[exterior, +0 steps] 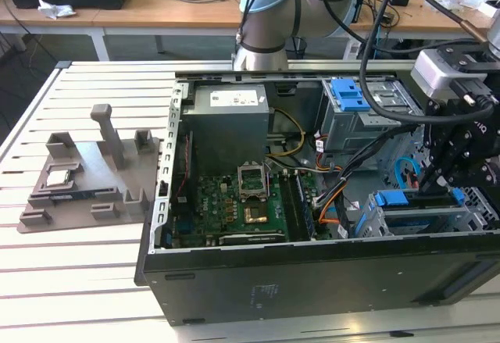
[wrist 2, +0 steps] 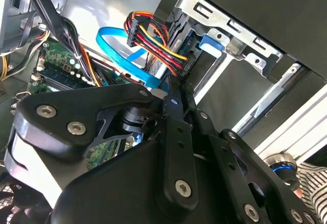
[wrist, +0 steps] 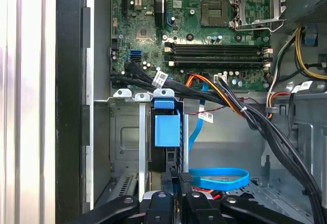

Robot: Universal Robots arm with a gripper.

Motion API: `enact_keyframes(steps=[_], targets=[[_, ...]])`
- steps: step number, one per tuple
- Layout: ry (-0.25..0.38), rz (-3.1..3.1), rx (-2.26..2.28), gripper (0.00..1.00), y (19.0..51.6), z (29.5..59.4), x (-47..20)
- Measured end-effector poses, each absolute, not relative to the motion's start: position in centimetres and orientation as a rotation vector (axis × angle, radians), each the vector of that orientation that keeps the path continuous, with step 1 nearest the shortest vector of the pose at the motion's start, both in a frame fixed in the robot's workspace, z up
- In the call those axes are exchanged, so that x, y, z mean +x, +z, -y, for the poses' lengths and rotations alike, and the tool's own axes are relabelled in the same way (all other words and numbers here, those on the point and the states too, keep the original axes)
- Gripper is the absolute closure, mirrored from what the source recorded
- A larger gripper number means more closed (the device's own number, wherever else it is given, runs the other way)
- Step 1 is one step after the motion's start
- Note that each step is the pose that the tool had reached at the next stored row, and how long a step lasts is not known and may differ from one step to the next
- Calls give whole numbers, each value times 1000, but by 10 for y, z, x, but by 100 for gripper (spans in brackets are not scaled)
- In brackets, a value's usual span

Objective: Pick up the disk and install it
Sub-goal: 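Insert the second disk wire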

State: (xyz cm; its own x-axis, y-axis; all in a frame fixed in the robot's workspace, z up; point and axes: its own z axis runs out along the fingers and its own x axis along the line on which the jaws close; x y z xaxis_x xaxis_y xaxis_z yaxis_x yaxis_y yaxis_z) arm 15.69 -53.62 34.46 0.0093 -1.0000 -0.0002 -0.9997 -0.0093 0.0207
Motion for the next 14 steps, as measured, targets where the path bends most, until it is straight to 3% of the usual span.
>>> enact_keyframes(steps=[11, 14], targets=[[-24, 2201, 2222, 84, 340, 536, 156], [-23, 2200, 2221, 76, 344, 536, 156]])
